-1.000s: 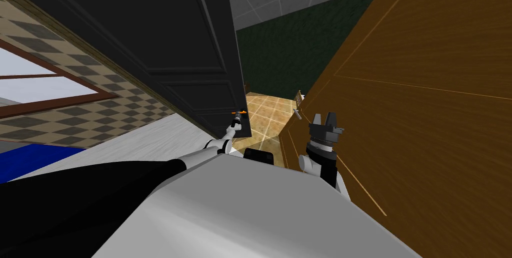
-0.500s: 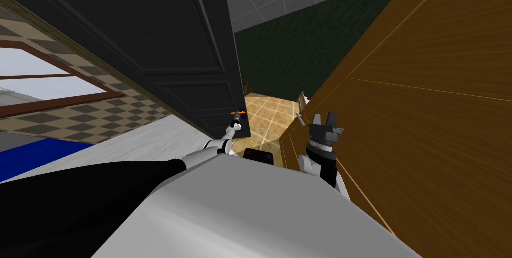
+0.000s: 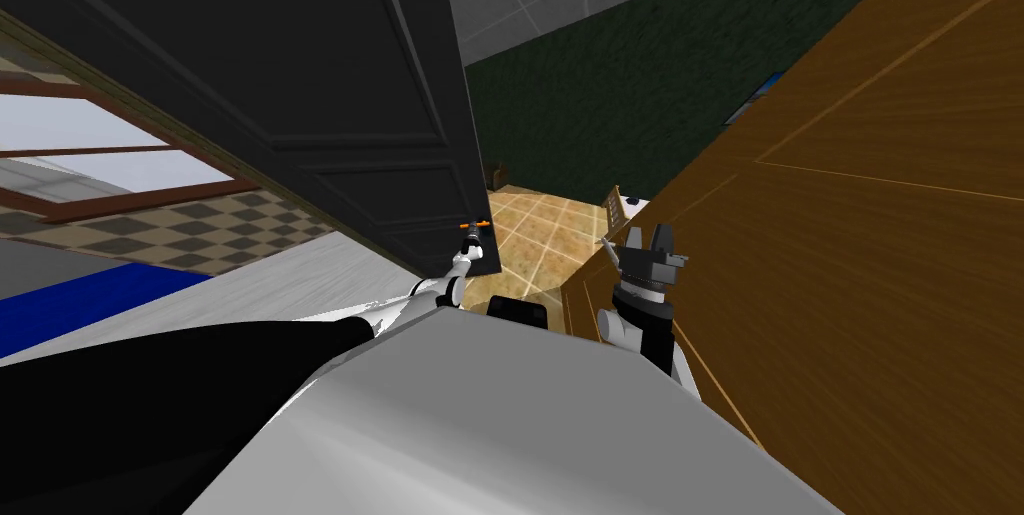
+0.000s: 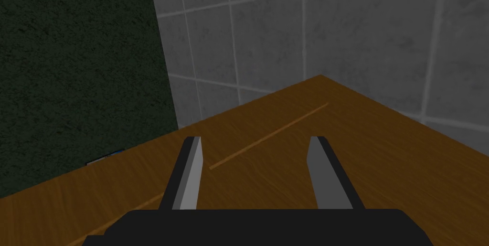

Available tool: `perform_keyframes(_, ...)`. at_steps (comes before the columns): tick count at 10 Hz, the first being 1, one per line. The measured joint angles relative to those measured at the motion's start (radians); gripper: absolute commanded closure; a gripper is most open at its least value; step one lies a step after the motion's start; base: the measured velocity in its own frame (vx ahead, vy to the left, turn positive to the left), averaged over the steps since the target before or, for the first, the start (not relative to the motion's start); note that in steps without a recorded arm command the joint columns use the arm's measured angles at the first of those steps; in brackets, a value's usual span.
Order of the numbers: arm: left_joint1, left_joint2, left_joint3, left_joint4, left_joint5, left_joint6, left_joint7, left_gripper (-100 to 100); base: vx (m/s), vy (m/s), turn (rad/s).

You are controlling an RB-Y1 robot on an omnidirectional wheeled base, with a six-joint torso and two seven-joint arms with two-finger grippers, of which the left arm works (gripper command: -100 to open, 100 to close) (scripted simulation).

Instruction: Push the door open

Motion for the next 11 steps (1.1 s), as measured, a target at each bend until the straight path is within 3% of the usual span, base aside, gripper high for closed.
perform_keyframes(5,-0.009,-0.01,0.045,0.003,0.011,-0.009,-0.043,100,0.153,-0.025,0.071)
perform_keyframes(11,-0.014,-0.039,0.122,-0.011,0.03,-0.013,-0.117,100,0.201,-0.012,0.082)
